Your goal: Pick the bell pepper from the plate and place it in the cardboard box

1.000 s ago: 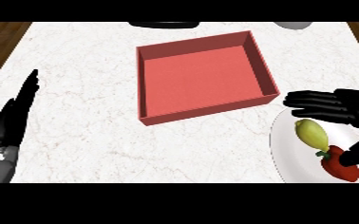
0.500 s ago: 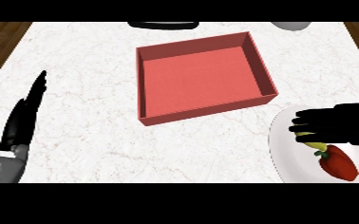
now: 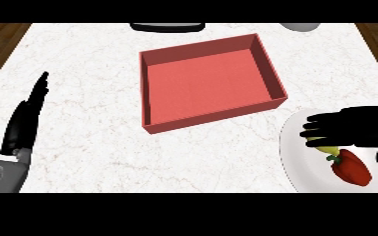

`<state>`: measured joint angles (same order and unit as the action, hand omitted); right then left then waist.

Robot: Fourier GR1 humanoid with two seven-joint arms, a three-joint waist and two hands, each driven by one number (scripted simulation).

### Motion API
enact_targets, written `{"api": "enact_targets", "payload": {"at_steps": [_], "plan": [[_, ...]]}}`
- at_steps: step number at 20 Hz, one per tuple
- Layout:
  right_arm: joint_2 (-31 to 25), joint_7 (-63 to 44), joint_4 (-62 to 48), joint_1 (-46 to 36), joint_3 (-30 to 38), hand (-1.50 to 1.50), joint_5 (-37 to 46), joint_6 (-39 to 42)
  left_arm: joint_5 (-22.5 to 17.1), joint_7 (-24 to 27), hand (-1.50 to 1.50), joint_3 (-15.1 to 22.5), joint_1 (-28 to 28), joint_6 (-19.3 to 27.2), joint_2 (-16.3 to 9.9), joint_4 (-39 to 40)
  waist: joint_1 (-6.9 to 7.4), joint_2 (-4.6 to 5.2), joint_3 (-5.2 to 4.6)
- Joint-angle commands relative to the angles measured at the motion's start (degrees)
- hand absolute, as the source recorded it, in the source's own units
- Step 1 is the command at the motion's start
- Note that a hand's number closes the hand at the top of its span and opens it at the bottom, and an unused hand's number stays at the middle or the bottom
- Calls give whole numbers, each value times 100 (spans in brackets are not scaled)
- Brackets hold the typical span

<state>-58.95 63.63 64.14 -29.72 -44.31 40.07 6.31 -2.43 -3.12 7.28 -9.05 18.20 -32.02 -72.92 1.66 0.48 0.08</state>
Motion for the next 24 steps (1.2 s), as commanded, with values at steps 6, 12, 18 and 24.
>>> {"api": "enact_targets", "payload": {"at_steps": [6,12,18,24], "plan": [[403,1336,-823,-171,-164,-150,228,-183,46,252,0,-234,187,-107,-30,98,-28,-10,-3],[112,1686,-427,-116,-376,-150,44,-124,122,346,0,-193,256,-65,142,90,-80,-18,-9],[-373,1789,119,100,-481,-150,-204,-263,136,66,0,-299,47,-131,66,77,-170,-41,-8],[-109,930,99,209,-564,-150,337,-440,114,149,0,-447,475,-357,-20,-136,-103,-47,-7]]}}
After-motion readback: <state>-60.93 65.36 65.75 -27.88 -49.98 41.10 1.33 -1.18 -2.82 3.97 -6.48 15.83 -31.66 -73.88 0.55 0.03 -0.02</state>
